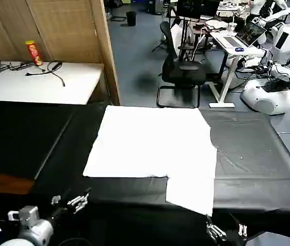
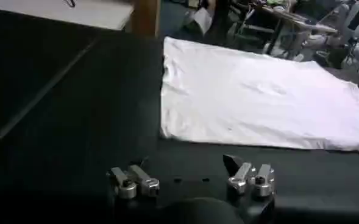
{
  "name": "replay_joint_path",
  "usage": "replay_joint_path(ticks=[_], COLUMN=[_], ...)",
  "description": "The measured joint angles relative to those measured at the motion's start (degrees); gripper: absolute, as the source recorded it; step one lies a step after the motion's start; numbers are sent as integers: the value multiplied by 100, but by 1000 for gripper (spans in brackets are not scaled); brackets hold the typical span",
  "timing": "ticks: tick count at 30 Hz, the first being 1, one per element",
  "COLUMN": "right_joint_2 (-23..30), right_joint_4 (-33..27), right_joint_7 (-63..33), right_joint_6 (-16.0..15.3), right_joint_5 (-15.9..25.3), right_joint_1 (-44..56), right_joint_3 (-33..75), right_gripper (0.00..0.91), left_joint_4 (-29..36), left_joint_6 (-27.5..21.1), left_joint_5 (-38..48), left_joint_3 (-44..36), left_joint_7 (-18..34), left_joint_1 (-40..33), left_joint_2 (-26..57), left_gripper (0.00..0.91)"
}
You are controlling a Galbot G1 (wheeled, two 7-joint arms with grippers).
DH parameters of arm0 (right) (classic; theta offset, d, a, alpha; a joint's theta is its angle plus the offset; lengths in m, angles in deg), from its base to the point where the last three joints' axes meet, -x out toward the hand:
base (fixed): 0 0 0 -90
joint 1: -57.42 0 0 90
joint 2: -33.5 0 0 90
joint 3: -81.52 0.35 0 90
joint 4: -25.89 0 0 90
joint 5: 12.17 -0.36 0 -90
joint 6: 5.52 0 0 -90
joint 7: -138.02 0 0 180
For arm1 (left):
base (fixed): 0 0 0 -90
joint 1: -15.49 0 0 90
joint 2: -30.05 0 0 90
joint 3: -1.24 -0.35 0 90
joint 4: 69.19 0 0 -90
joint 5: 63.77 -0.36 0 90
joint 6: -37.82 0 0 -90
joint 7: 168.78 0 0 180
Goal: Fold and organize the clothes.
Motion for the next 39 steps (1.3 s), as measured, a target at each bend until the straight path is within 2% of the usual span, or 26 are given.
replay_joint_path(ticks=[6, 15, 17, 19, 21, 22, 23, 24, 25, 26, 29, 30, 32, 35, 39], right_joint_2=[-10, 117, 125, 127, 128, 128, 128, 128, 128, 129, 151, 158, 173, 191, 196], right_joint_4=[-281, -775, -814, -860, -908, -924, -939, -947, -956, -965, -992, -999, -999, -944, -797], right_joint_7=[-192, -538, -548, -556, -568, -572, -573, -573, -573, -572, -575, -575, -574, -598, -679], right_joint_6=[-236, -843, -854, -854, -853, -852, -850, -849, -849, -855, -875, -878, -884, -889, -908], right_joint_5=[15, 62, 62, 62, 62, 62, 63, 63, 63, 64, 62, 61, 59, 56, 60], right_joint_1=[-776, -1513, -1556, -1597, -1640, -1651, -1658, -1663, -1666, -1671, -1674, -1673, -1662, -1609, -1492], right_joint_3=[-211, -560, -597, -607, -608, -610, -610, -614, -618, -629, -671, -685, -702, -713, -710], right_gripper=[878, 878, 878, 878, 878, 878, 878, 751, 722, 614, 361, 185, 59, 0, 0], left_joint_4=[-201, -967, -1116, -1259, -1381, -1413, -1430, -1431, -1435, -1437, -1442, -1439, -1408, -1398, -1405], left_joint_6=[-78, -104, -104, -105, -133, -138, -139, -145, -152, -165, -181, -183, -194, -205, -203], left_joint_5=[53, -49, -83, -133, -143, -142, -141, -140, -138, -137, -136, -137, -142, -192, -224], left_joint_3=[-151, -632, -726, -787, -822, -828, -831, -835, -836, -838, -841, -842, -846, -856, -853], left_joint_7=[63, 121, 119, 134, 171, 175, 174, 172, 170, 168, 168, 167, 170, 172, 171], left_joint_1=[-455, -1506, -1652, -1768, -1829, -1837, -1835, -1825, -1819, -1813, -1795, -1784, -1763, -1754, -1728], left_joint_2=[-2, -19, -20, -27, -39, -40, -37, -29, -20, -17, -17, -21, -30, -46, -53], left_gripper=[878, 878, 800, 605, 517, 361, 244, 146, 127, 10, 0, 0, 0, 0, 0])
